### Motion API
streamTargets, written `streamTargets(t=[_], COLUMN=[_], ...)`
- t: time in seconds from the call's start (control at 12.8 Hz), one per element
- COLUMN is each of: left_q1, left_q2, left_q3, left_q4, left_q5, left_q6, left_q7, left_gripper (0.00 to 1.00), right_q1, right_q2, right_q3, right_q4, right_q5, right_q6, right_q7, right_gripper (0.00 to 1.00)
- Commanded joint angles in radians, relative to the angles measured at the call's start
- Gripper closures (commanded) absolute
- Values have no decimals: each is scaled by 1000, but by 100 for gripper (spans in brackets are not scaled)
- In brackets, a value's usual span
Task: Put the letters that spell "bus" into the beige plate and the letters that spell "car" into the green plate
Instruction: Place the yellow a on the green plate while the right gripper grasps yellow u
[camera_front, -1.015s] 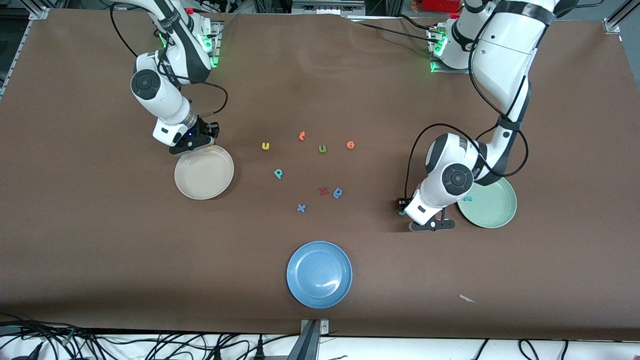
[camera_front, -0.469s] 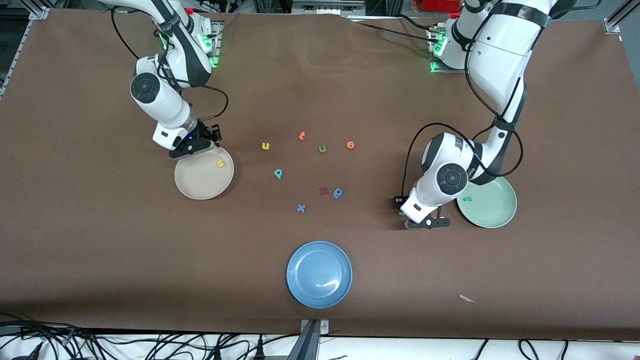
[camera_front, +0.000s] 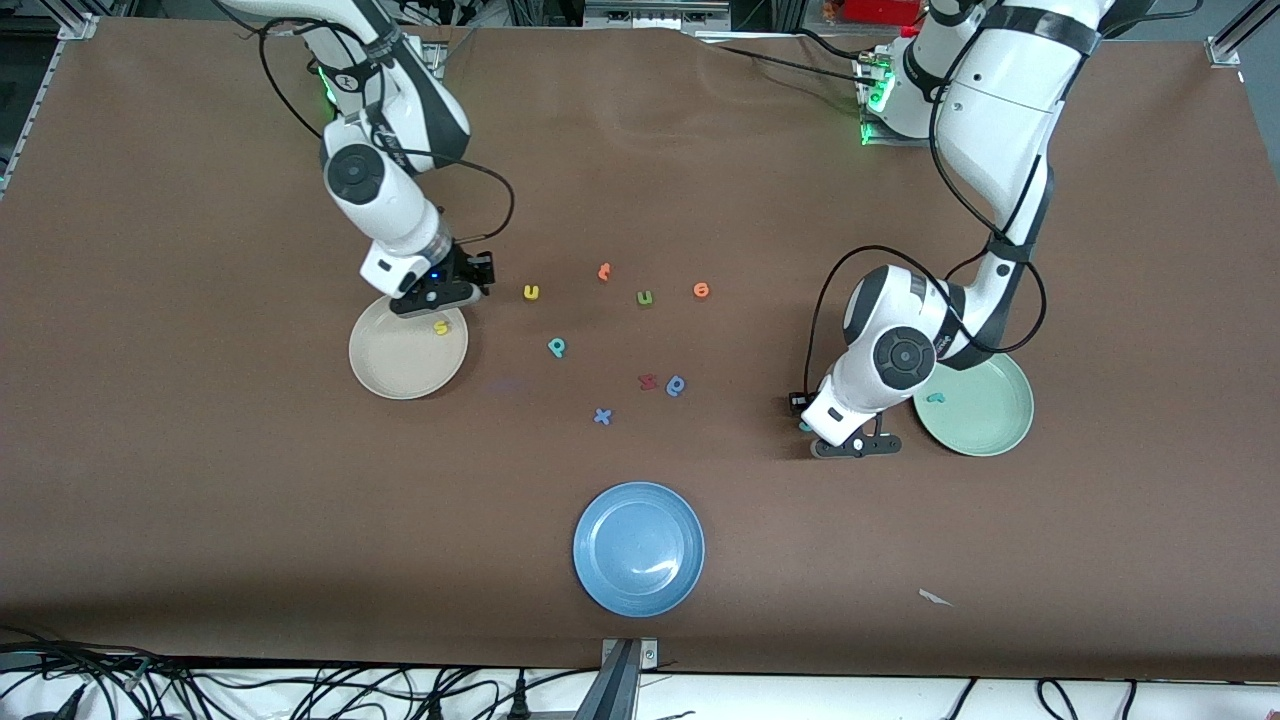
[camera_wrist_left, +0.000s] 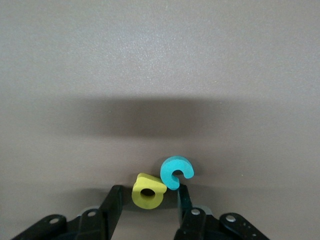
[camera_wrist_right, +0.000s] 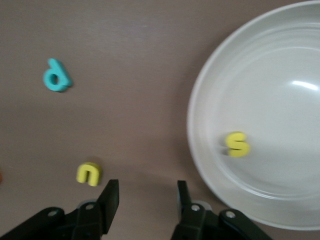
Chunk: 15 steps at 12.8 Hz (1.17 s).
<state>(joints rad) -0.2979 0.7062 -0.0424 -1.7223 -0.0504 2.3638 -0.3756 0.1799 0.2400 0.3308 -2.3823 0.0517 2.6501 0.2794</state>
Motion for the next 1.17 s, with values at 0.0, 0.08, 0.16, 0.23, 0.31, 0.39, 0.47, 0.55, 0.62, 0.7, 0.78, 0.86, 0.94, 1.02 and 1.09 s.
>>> streamTargets(t=[0.0,0.08,0.16,0.23,0.31,0.39,0.47,0.55,0.62,0.7,0.78,0.86,0.94,1.02,1.09], left_q1=[-7,-7,-7,-7,-7,-7,-6,-4,-4,-3,0,2,6,10,23], left_q2=[1,1,1,1,1,1,1,1,1,-2,-4,-5,-11,-36,-72], left_q3=[4,4,4,4,4,4,4,6,6,4,4,4,4,7,10], left_q4=[1,1,3,3,4,6,6,6,7,7,7,9,9,12,18], left_q5=[20,20,18,18,18,18,18,18,18,18,18,18,18,18,20], left_q6=[0,-1,-1,-1,-1,-1,-1,-1,-1,-1,-3,-5,-9,-46,-113], left_q7=[-17,-17,-17,-17,-17,-17,-17,-17,-17,-17,-17,-17,-13,-9,0], left_gripper=[58,61,64,65,66,68,72,76,80,87,88,90,90,90,90], right_q1=[53,67,84,98,114,128,138,141,141,141,139,136,133,131,131], right_q2=[80,97,114,140,166,188,199,200,200,196,185,176,173,170,165], right_q3=[-4,-4,-4,-4,-4,-6,-7,-7,-7,-7,-7,-9,-7,-7,-9], right_q4=[81,95,100,100,103,106,106,104,97,92,81,71,64,63,63], right_q5=[-4,-6,-6,-6,-6,-7,-6,-9,-10,-13,-13,-15,-16,-16,-16], right_q6=[4,5,25,68,111,134,143,145,143,142,137,137,137,136,128], right_q7=[84,108,127,150,174,185,185,187,187,187,187,185,185,182,179], right_gripper=[45,44,44,44,44,44,44,44,44,44,44,44,44,44,44])
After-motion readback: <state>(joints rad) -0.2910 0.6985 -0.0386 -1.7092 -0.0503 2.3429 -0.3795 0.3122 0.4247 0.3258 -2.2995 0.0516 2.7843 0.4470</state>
